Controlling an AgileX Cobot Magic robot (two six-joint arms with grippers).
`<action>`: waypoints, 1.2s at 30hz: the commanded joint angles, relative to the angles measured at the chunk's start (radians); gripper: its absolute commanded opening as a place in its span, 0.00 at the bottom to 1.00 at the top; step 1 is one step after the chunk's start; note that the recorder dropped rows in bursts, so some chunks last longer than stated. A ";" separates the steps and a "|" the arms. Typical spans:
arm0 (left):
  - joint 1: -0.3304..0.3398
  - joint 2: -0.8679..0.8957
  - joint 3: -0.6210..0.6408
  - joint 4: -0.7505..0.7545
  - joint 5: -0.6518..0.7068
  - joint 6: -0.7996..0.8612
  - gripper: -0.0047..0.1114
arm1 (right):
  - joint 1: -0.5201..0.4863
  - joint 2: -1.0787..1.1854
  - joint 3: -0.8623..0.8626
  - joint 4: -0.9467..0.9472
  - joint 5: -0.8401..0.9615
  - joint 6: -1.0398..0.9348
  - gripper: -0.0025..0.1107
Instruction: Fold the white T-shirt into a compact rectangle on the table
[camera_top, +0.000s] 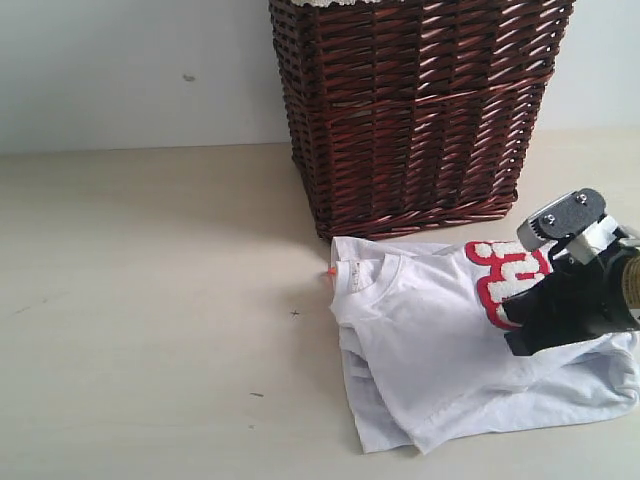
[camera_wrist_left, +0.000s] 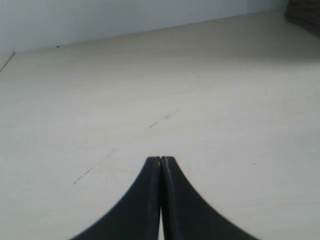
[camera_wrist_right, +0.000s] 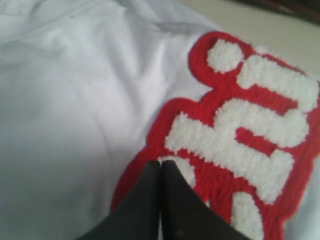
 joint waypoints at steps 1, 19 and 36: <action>0.001 -0.005 -0.001 -0.008 -0.004 0.002 0.04 | -0.004 0.065 -0.011 0.004 -0.001 -0.042 0.02; 0.001 -0.005 -0.001 -0.008 -0.004 0.002 0.04 | -0.004 -1.311 0.340 0.948 0.530 -0.065 0.25; 0.001 -0.005 -0.001 -0.008 -0.004 0.002 0.04 | -0.004 -1.717 0.424 0.979 0.820 -0.218 0.24</action>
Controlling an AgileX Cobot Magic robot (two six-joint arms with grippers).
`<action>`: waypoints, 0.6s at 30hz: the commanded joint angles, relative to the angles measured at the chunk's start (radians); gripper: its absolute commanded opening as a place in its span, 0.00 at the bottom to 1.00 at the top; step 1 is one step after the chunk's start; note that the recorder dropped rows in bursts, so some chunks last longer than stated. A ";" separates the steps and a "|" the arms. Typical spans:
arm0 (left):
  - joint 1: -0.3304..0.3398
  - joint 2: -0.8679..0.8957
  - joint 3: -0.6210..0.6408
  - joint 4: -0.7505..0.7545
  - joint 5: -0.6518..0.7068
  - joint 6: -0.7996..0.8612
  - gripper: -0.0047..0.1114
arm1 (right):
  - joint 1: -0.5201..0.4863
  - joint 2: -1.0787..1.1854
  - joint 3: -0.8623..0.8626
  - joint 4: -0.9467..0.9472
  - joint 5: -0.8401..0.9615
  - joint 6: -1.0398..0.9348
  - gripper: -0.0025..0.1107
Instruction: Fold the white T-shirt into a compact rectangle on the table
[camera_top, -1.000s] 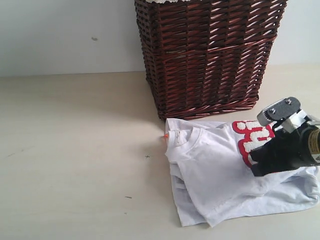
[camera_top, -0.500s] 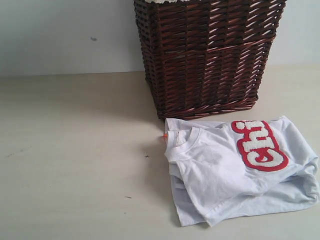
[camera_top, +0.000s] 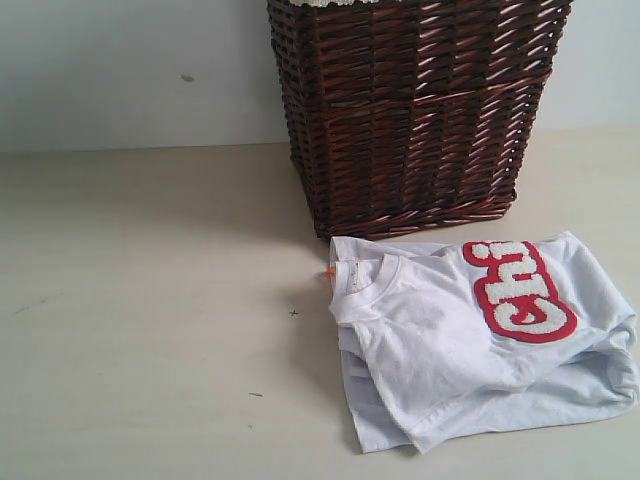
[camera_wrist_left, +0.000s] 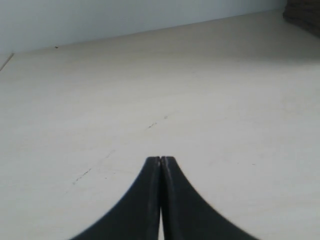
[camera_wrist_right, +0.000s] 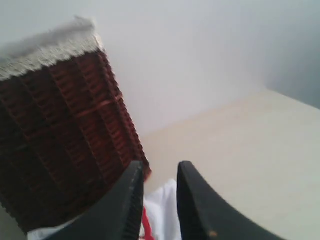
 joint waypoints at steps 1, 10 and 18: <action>0.001 -0.005 -0.001 -0.008 -0.004 0.002 0.04 | -0.004 -0.005 0.022 0.043 0.058 -0.094 0.25; 0.001 -0.005 -0.001 -0.008 -0.002 0.002 0.04 | -0.004 -0.005 0.152 0.216 -0.095 -0.334 0.28; 0.001 -0.005 -0.001 -0.008 -0.002 0.002 0.04 | -0.004 -0.005 0.152 0.317 0.018 -0.470 0.39</action>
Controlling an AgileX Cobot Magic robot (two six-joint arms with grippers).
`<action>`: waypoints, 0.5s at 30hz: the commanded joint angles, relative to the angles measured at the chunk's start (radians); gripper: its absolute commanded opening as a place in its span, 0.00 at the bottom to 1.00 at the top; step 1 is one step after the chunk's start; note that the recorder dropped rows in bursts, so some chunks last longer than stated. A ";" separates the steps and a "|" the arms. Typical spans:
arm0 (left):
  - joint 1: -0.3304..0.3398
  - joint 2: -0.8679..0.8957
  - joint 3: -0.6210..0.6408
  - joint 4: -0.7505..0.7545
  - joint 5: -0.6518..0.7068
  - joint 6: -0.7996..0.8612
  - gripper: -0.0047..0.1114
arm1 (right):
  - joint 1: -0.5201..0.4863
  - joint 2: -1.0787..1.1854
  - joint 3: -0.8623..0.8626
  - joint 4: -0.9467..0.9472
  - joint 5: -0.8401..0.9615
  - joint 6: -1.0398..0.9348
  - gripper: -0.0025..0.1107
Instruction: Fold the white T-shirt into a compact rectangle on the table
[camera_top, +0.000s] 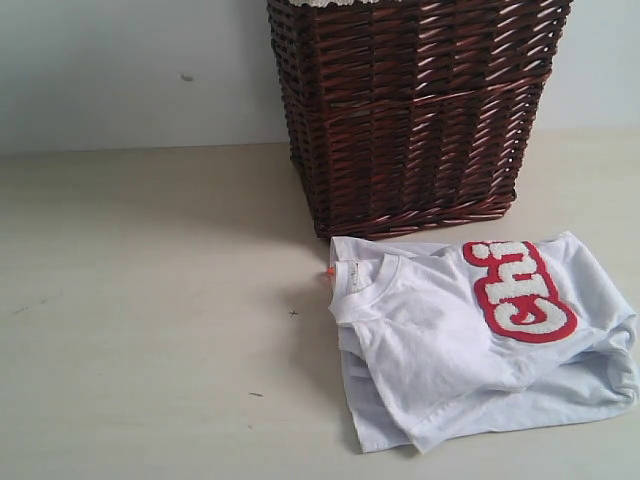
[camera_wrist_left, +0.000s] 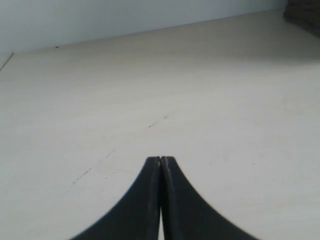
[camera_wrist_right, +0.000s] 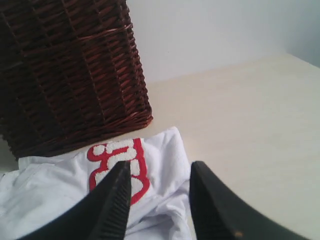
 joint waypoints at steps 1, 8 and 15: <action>0.001 -0.005 -0.001 -0.008 -0.002 0.002 0.04 | -0.004 -0.005 0.005 0.023 0.057 -0.076 0.39; 0.001 -0.005 -0.001 -0.008 -0.002 0.002 0.04 | -0.005 -0.005 0.005 0.014 -0.083 -0.196 0.38; 0.001 -0.005 -0.001 -0.008 -0.002 0.002 0.04 | -0.004 -0.005 0.005 0.029 -0.086 -0.196 0.38</action>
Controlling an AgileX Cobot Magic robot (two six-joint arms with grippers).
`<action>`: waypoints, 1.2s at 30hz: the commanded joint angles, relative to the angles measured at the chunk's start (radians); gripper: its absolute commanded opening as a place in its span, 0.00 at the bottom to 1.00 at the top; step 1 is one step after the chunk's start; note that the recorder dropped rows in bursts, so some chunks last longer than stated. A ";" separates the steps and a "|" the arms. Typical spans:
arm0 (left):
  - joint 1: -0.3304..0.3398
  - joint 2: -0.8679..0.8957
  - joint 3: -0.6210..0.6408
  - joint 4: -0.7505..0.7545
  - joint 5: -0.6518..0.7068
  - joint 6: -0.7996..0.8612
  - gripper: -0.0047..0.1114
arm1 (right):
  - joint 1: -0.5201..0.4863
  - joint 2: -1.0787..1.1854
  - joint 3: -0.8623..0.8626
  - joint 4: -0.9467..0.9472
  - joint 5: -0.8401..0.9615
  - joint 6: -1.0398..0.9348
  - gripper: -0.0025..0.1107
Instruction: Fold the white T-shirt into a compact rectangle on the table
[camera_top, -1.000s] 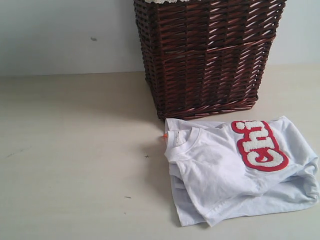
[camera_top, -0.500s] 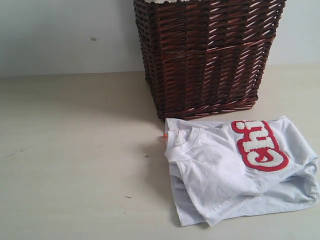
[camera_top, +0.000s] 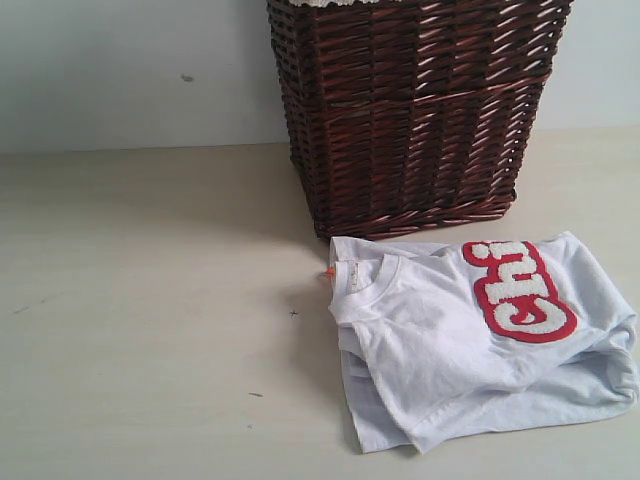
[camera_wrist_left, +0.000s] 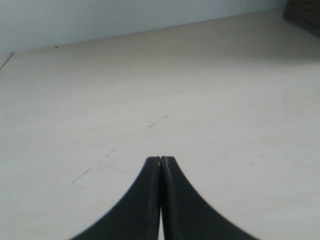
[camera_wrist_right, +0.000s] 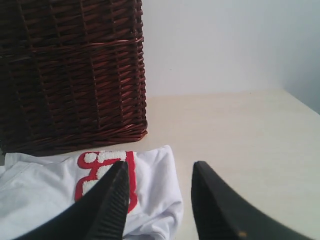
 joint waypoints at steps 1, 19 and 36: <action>0.001 -0.005 -0.001 -0.008 -0.004 0.002 0.04 | -0.004 -0.005 0.005 0.006 -0.024 -0.010 0.38; 0.001 -0.005 -0.001 -0.008 -0.004 0.002 0.04 | -0.004 -0.005 0.005 0.082 0.103 -0.055 0.02; 0.001 -0.005 -0.001 -0.008 -0.004 0.002 0.04 | -0.004 -0.005 0.005 0.117 0.017 0.026 0.02</action>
